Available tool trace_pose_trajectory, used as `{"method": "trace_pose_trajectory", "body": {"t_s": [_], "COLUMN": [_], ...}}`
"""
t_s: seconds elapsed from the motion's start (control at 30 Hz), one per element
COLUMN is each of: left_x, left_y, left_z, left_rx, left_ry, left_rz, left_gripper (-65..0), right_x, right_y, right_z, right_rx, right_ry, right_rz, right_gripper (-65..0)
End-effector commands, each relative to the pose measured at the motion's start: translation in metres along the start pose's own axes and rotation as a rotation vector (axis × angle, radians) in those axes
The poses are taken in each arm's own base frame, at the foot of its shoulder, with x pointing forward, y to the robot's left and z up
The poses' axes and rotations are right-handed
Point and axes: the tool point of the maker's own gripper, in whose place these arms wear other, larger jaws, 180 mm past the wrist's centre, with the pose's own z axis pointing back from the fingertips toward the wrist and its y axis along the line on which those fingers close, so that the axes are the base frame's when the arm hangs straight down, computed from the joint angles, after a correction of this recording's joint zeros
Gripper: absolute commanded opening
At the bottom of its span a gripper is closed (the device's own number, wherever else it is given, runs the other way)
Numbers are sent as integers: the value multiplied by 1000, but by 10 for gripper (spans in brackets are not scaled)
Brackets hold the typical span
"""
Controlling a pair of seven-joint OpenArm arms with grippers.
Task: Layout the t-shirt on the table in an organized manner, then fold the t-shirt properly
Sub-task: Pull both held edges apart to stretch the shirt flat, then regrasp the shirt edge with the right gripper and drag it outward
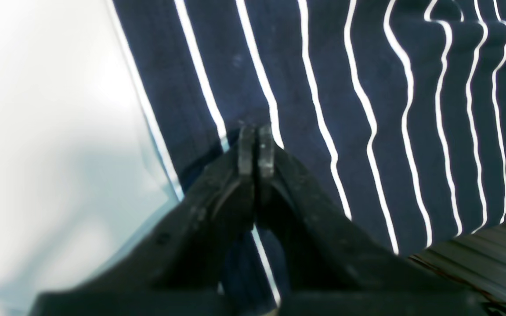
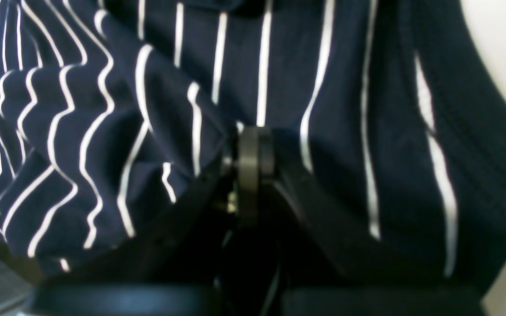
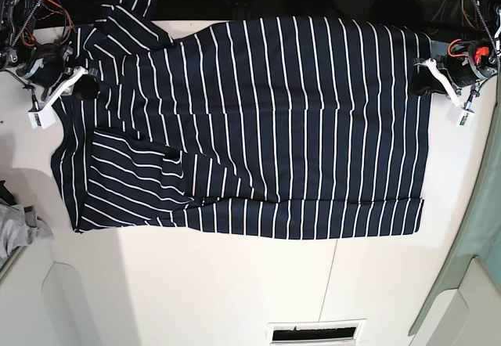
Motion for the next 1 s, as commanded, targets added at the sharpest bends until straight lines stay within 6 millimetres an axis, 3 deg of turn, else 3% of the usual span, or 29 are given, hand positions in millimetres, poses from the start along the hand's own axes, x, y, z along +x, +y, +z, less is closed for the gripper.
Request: {"method": "trace_pose_trajectory", "body": {"t_s": [0.0,0.13,0.4,0.6,0.63,0.77,0.97], "left_x": [-11,-11,-4,1,1,0,1], "left_y": [13,15,16,17,17,17,17], "left_z": [6,8,8,11,11,11,11], "left_rx": [45,47,48,42,42,43,44], "left_ry": [68,69,38,21,21,24,17], "left_rz": [-22,-24,-22,-13,-13,-14,-16], "left_gripper": [-650,-650,-650,-650,-650,-650,-650], "right_x": [-1,0,56,95,101,112,94], "right_y": [-8,-11,-18,-12,-11,-10,-13], "right_z": [8,17,42,43,43,41,25], "right_rx": [-27,-39,-38,-13,-5,10,20], "right_ry": [22,1,-193,-280,-292,-309,-261], "right_rz": [25,30,-13,-9,-12,-25,-74], "right_gripper": [-650,-650,-650,-650,-629,-425,-397]}}
